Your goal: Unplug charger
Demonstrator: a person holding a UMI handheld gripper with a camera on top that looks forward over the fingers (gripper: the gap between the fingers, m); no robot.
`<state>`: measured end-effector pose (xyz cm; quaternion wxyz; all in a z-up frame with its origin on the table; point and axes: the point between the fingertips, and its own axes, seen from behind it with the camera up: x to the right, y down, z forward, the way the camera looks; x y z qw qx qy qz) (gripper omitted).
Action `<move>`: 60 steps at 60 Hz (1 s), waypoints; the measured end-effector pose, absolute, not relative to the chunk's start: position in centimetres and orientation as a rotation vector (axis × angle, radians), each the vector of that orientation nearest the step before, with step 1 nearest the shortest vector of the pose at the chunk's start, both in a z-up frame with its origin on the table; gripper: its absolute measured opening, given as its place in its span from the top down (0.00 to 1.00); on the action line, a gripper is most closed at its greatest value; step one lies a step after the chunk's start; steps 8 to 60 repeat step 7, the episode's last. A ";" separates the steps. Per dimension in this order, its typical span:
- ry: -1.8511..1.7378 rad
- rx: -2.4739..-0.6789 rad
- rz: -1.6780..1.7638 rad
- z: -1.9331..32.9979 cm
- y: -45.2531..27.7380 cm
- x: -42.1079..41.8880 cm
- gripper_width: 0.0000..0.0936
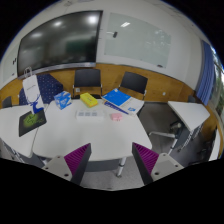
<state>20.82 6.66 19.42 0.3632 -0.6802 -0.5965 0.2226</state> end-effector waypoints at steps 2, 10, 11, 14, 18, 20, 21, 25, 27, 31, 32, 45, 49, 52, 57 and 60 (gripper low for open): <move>-1.543 -1.744 0.578 19.4 6.3 20.9 0.09; -1.541 -1.736 0.597 19.8 5.9 21.0 0.08; -1.541 -1.736 0.597 19.8 5.9 21.0 0.08; -1.541 -1.736 0.597 19.8 5.9 21.0 0.08; -1.541 -1.736 0.597 19.8 5.9 21.0 0.08; -1.541 -1.736 0.597 19.8 5.9 21.0 0.08; -1.541 -1.736 0.597 19.8 5.9 21.0 0.08; -1.541 -1.736 0.597 19.8 5.9 21.0 0.08; -1.541 -1.736 0.597 19.8 5.9 21.0 0.08; -1.541 -1.736 0.597 19.8 5.9 21.0 0.08; -1.541 -1.736 0.597 19.8 5.9 21.0 0.08; -1.541 -1.736 0.597 19.8 5.9 21.0 0.08; -1.541 -1.736 0.597 19.8 5.9 21.0 0.08; -1.541 -1.736 0.597 19.8 5.9 21.0 0.08; -1.541 -1.736 0.597 19.8 5.9 21.0 0.08; -1.541 -1.736 0.597 19.8 5.9 21.0 0.08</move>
